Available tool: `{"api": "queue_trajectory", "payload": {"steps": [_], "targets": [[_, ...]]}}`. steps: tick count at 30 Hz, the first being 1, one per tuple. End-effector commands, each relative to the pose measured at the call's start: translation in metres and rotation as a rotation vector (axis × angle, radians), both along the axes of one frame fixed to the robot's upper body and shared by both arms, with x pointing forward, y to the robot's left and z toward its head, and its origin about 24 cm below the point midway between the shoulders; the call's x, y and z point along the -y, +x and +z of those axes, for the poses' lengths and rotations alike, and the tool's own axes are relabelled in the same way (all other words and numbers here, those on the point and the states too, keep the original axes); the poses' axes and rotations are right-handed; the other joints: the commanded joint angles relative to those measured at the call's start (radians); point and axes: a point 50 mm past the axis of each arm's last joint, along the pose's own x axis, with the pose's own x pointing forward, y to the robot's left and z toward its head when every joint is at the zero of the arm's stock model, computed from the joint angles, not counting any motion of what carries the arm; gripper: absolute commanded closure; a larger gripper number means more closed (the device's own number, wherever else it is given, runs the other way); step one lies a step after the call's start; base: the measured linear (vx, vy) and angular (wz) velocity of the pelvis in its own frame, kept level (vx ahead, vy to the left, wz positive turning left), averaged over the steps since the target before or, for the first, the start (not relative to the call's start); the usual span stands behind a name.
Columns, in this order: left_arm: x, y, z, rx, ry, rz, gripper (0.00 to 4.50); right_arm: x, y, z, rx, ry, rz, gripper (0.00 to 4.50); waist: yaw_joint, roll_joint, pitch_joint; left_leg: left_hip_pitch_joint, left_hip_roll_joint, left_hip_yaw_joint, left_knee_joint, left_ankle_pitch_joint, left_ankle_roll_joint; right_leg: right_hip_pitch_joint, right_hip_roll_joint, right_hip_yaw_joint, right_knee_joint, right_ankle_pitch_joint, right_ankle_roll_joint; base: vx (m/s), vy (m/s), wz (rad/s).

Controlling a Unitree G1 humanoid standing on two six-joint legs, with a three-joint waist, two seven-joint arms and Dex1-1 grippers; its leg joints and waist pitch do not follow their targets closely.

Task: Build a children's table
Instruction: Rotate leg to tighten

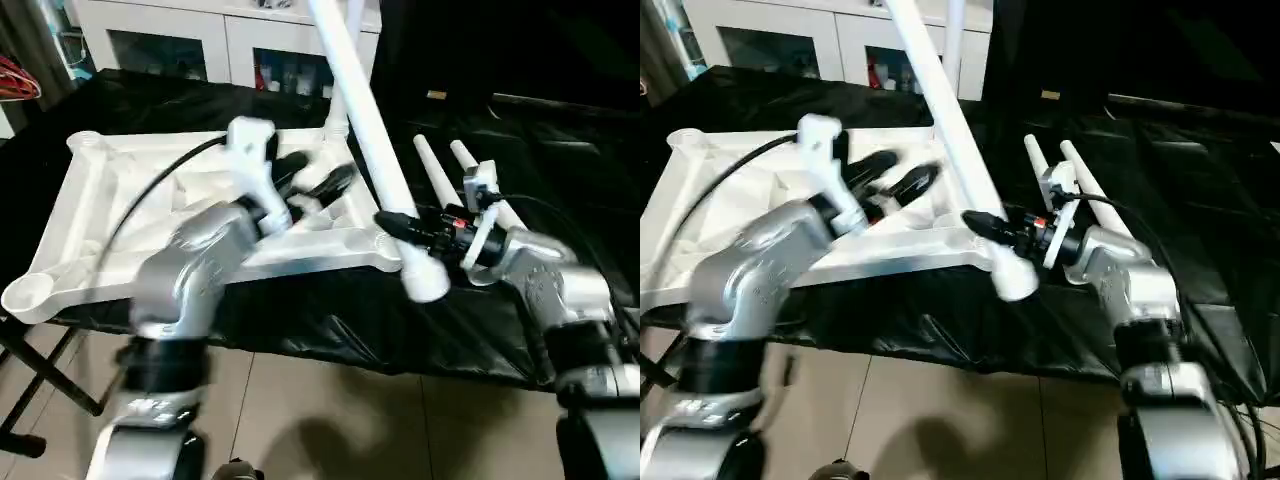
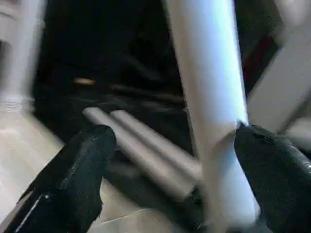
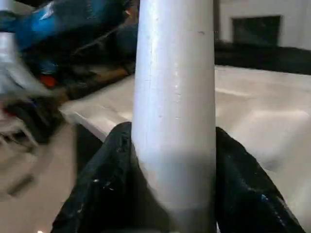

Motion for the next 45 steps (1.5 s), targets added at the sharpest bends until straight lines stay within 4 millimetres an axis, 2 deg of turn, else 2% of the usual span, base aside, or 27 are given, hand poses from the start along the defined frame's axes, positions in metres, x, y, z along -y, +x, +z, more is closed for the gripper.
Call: {"api": "queue_trajectory", "payload": {"steps": [1,5,8,12,14,17,19,22,23,24,28,31,32,34,35,37,39,40,45], "targets": [[0.011,0.0,0.006,-0.033,-0.058,-0.078,0.0,-0.006,-0.006,0.007,0.008,0.06,0.043,2.69,0.007,-0.005,-0.07,0.012,0.055,-0.018,-0.062,-0.067,0.077,0.054,-0.092,0.052,-0.073,0.021,-0.279,0.0,0.0,0.0],[0.024,-0.007,0.011,-0.034,-0.089,-0.179,0.0,-0.011,-0.015,0.009,-0.021,0.107,0.068,2.69,0.009,-0.003,-0.069,0.012,0.057,-0.021,-0.065,-0.062,0.068,0.054,-0.093,0.053,-0.076,-0.006,-0.255,0.0,0.0,0.0],[0.028,-0.011,0.013,-0.018,-0.092,-0.206,0.0,-0.011,-0.019,0.011,-0.031,0.118,0.066,2.69,0.01,-0.002,-0.067,0.012,0.057,-0.021,-0.068,-0.069,0.056,0.053,-0.093,0.054,-0.08,-0.029,-0.232,0.0,0.0,0.0],[0.029,-0.011,0.013,-0.018,-0.09,-0.207,0.0,-0.011,-0.022,0.013,-0.038,0.123,0.059,2.69,0.014,-0.003,-0.066,0.013,0.058,-0.021,-0.07,-0.072,0.043,0.051,-0.093,0.054,-0.083,-0.038,-0.222,0.0,0.0,0.0],[0.029,-0.009,0.014,-0.007,-0.069,-0.177,0.29,-0.011,-0.023,0.013,-0.041,0.121,0.052,2.69,0.016,-0.004,-0.065,0.012,0.057,-0.021,-0.07,-0.076,0.037,0.052,-0.094,0.055,-0.084,-0.051,-0.215,0.0,0.0,0.0],[0.026,-0.005,0.016,0.012,-0.064,-0.121,0.4,-0.013,-0.023,0.016,-0.042,0.135,0.042,2.69,0.019,-0.003,-0.065,0.013,0.058,-0.022,-0.072,-0.08,0.03,0.051,-0.094,0.055,-0.085,-0.061,-0.198,0.0,0.0,0.0],[0.026,-0.004,0.016,0.003,-0.07,-0.108,0.64,-0.013,-0.024,0.017,-0.043,0.134,0.04,2.69,0.018,-0.005,-0.065,0.011,0.057,-0.022,-0.072,-0.076,0.028,0.053,-0.093,0.055,-0.085,-0.056,-0.191,0.0,0.0,0.0],[0.024,-0.002,0.015,-0.011,-0.063,-0.084,0.85,-0.014,-0.025,0.016,-0.043,0.129,0.036,2.69,0.019,-0.004,-0.065,0.012,0.057,-0.021,-0.073,-0.071,0.025,0.051,-0.094,0.055,-0.085,-0.051,-0.189,0.0,0.0,0.0],[0.024,0.001,0.011,-0.037,-0.029,-0.049,0.85,-0.016,-0.025,0.016,-0.043,0.127,0.021,2.69,0.019,0.0,-0.065,0.011,0.056,-0.022,-0.073,-0.072,0.022,0.051,-0.092,0.055,-0.085,-0.049,-0.188,0.0,0.0,0.0],[0.024,0.001,0.011,-0.037,-0.029,-0.049,1.09,-0.016,-0.025,0.016,-0.043,0.127,0.021,2.69,0.018,-0.001,-0.065,0.011,0.057,-0.022,-0.073,-0.072,0.022,0.051,-0.092,0.055,-0.086,-0.048,-0.187,0.0,0.0,0.0],[0.025,0.003,0.005,-0.069,0.037,-0.004,1.28,-0.02,-0.024,0.017,-0.041,0.127,-0.007,2.69,0.018,0.001,-0.067,0.012,0.057,-0.023,-0.073,-0.06,0.019,0.053,-0.093,0.055,-0.083,-0.023,-0.188,0.0,0.0,0.0],[0.028,0.003,0.006,-0.066,0.046,0.004,1.66,-0.025,-0.026,0.018,-0.036,0.125,-0.006,2.69,0.018,0.005,-0.067,0.012,0.057,-0.023,-0.074,-0.059,0.019,0.053,-0.092,0.055,-0.084,0.001,-0.192,0.0,0.0,0.0],[0.028,0.003,0.006,-0.065,0.047,0.004,1.66,-0.027,-0.027,0.018,-0.035,0.123,-0.005,2.69,0.019,0.007,-0.067,0.012,0.056,-0.023,-0.074,-0.058,0.019,0.054,-0.093,0.055,-0.082,0.01,-0.194,0.0,0.0,0.0],[0.028,0.004,0.006,-0.067,0.05,0.011,1.77,-0.028,-0.027,0.018,-0.034,0.12,-0.009,2.69,0.018,0.006,-0.068,0.012,0.057,-0.023,-0.074,-0.052,0.019,0.054,-0.091,0.054,-0.08,0.028,-0.198,0.0,0.0,0.0],[0.028,0.004,0.005,-0.072,0.051,0.015,1.85,-0.028,-0.026,0.018,-0.036,0.119,-0.022,2.69,0.018,0.011,-0.069,0.012,0.056,-0.024,-0.074,-0.05,0.019,0.054,-0.092,0.054,-0.08,0.033,-0.199,0.0,0.0,0.0],[0.027,0.005,0.004,-0.081,0.047,0.02,2.08,-0.027,-0.025,0.017,-0.039,0.11,-0.045,2.69,0.017,0.008,-0.068,0.012,0.055,-0.023,-0.074,-0.054,0.017,0.055,-0.091,0.054,-0.081,0.035,-0.201,0.0,0.0,0.0],[0.026,0.005,0.005,-0.082,0.031,0.009,2.12,-0.027,-0.024,0.016,-0.039,0.1,-0.054,2.69,0.017,0.01,-0.068,0.011,0.055,-0.023,-0.074,-0.054,0.012,0.057,-0.091,0.054,-0.08,0.045,-0.205,0.0,0.0,0.0],[0.026,0.004,0.006,-0.081,0.016,-0.005,2.28,-0.026,-0.024,0.016,-0.035,0.086,-0.063,2.69,0.018,0.013,-0.069,0.012,0.056,-0.024,-0.074,-0.055,0.014,0.057,-0.092,0.054,-0.08,0.05,-0.207,0.0,0.0,0.0],[0.028,0.002,0.008,-0.083,-0.022,-0.051,2.47,-0.026,-0.023,0.014,-0.042,0.071,-0.065,2.69,0.017,0.012,-0.068,0.012,0.056,-0.023,-0.075,-0.06,0.013,0.057,-0.091,0.053,-0.08,0.056,-0.215,0.0,0.0,0.0]]}}
